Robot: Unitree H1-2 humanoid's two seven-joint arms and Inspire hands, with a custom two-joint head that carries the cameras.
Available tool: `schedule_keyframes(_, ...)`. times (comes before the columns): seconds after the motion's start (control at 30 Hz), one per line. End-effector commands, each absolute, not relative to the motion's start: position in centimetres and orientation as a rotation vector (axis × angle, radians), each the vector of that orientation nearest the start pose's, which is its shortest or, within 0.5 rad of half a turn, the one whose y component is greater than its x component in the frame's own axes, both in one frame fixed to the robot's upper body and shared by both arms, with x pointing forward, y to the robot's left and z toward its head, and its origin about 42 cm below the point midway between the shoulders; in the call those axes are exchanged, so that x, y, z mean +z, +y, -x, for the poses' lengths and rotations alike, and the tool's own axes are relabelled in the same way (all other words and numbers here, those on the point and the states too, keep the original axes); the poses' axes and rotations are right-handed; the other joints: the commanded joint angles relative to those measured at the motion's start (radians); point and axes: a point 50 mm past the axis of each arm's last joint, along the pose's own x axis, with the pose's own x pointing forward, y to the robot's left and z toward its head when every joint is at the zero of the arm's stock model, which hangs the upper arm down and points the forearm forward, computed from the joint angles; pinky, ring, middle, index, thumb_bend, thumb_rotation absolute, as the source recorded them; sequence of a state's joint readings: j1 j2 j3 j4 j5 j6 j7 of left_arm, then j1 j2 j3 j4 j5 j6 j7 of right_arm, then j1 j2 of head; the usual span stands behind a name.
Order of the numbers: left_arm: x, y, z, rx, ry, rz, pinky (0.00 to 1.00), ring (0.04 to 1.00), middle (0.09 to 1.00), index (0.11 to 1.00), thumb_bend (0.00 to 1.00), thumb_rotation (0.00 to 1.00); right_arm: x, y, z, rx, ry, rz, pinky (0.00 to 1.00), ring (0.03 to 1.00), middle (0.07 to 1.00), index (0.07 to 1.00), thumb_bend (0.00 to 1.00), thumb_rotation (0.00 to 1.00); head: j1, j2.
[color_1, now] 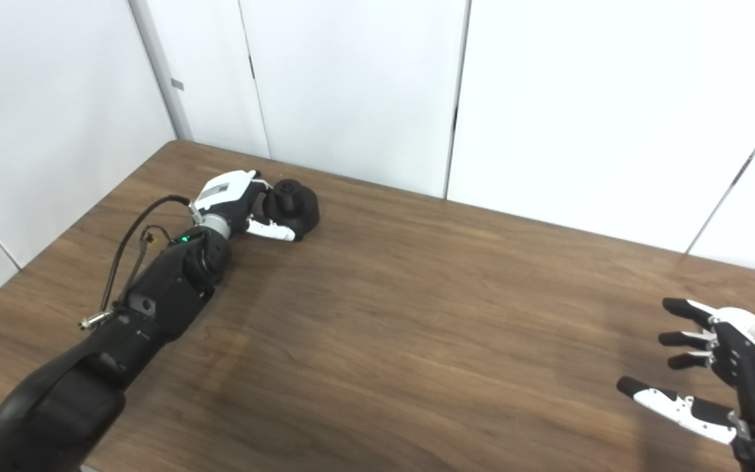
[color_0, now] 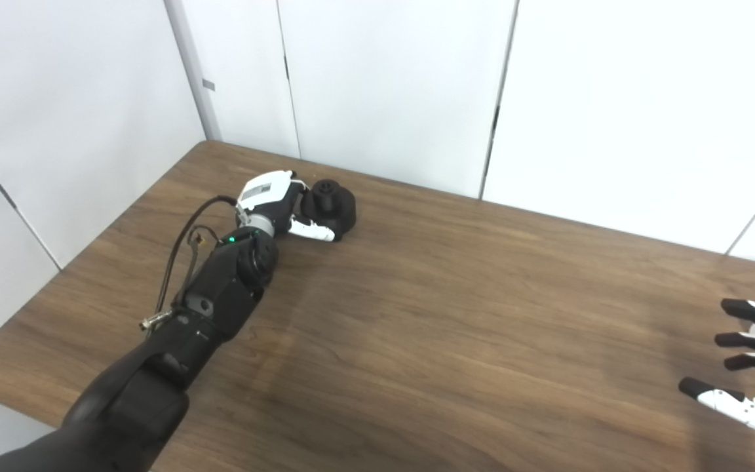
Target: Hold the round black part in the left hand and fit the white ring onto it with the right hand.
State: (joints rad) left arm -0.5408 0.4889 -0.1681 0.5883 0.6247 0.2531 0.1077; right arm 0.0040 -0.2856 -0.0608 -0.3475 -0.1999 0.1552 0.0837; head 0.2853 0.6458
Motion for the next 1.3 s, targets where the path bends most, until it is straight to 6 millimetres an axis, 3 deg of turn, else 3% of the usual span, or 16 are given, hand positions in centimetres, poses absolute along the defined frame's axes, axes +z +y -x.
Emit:
schedule_keyframes(0.0, 19.7, 37.8, -46.3, 0.308, 0.073, -1.173, 0.94, 0.996, 0.946, 0.688, 0.98, 0.35, 21.1, -29.6, -27.5, -0.005, -0.247, 0.497, 0.53, 0.653, 0.794, 0.739, 0.68, 0.0, 0.001, 0.001)
schedule_keyframes(0.27, 19.4, 37.6, -46.2, 0.348, -0.012, -1.091, 0.92, 0.963, 0.899, 0.604, 0.92, 0.21, 21.0, -29.5, -27.4, -0.001, -0.245, 0.491, 0.53, 0.648, 0.8, 0.741, 0.67, 0.0, 0.002, 0.006)
schedule_keyframes(0.57, 18.6, 37.6, -45.8, 0.342, -0.033, -1.061, 0.87, 0.921, 0.872, 0.548, 0.9, 0.15, 21.0, -29.5, -27.4, 0.0, -0.236, 0.484, 0.52, 0.647, 0.801, 0.744, 0.67, 0.0, 0.002, 0.01)
schedule_keyframes(0.6, 18.6, 37.6, -45.7, 0.337, -0.032, -1.058, 0.88, 0.923, 0.872, 0.514, 0.68, 0.1, 21.0, -29.5, -27.4, 0.001, -0.234, 0.484, 0.52, 0.648, 0.803, 0.744, 0.67, 0.0, 0.002, 0.01)
schedule_keyframes(0.63, 18.5, 37.7, -45.7, 0.329, -0.032, -1.057, 0.89, 0.924, 0.873, 0.502, 0.6, 0.09, 21.0, -29.6, -27.4, 0.001, -0.235, 0.485, 0.52, 0.648, 0.804, 0.745, 0.67, 0.0, 0.002, 0.01)
schedule_keyframes(0.7, 18.2, 37.8, -45.7, 0.322, -0.024, -1.059, 0.9, 0.923, 0.874, 0.492, 0.54, 0.08, 20.9, -29.6, -27.5, 0.002, -0.238, 0.489, 0.52, 0.646, 0.803, 0.744, 0.67, 0.0, 0.004, 0.013)
schedule_keyframes(0.8, 17.9, 37.9, -45.7, 0.294, -0.018, -1.046, 0.95, 0.936, 0.882, 0.487, 0.53, 0.07, 20.9, -29.6, -27.5, 0.003, -0.239, 0.485, 0.52, 0.643, 0.802, 0.745, 0.67, 0.0, 0.004, 0.014)
schedule_keyframes(1.13, 16.2, 37.4, -44.2, 0.105, 0.068, -1.117, 0.92, 0.964, 0.905, 0.487, 0.52, 0.07, 21.1, -29.5, -27.6, 0.0, -0.239, 0.494, 0.52, 0.635, 0.798, 0.741, 0.66, 0.01, 0.003, 0.015)
schedule_keyframes(1.27, 15.4, 37.0, -43.7, 0.046, 0.102, -1.127, 0.96, 0.976, 0.915, 0.488, 0.52, 0.07, 21.2, -29.5, -27.7, 0.005, -0.243, 0.492, 0.52, 0.637, 0.8, 0.739, 0.66, 0.0, 0.001, 0.017)
